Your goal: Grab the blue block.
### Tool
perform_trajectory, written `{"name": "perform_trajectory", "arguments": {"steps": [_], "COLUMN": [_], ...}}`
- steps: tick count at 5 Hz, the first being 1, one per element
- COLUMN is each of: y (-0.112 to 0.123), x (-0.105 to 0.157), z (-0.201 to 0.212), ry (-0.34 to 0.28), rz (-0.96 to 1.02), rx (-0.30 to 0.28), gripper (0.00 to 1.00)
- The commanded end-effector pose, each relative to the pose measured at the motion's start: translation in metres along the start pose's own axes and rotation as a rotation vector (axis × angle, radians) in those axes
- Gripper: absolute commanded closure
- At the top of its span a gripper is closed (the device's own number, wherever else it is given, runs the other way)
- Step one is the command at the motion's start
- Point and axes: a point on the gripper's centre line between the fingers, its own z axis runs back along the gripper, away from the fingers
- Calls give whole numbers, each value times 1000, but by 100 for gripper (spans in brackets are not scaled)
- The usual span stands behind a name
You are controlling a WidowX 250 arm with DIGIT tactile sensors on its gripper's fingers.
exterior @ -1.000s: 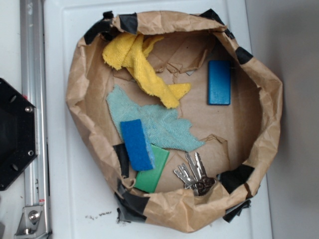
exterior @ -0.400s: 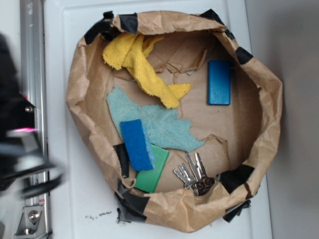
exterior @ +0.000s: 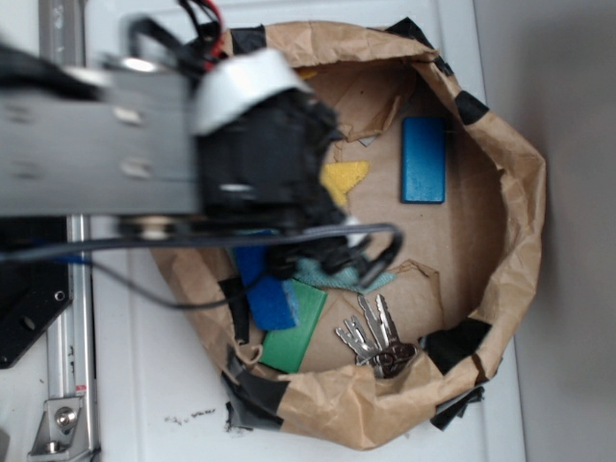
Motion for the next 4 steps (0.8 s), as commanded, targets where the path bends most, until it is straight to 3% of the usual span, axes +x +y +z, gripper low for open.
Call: {"name": "perform_trajectory", "arguments": {"steps": [1, 2, 3, 4], "y": [-10, -19, -23, -35], "x": [49, 61, 69, 64], "z": [-42, -53, -70, -84], "ry": [-33, -55, -35, -41], "rz": [329, 356, 366, 327], "rx": [-27, -4, 0, 32], "gripper": [0, 0, 0, 0]}}
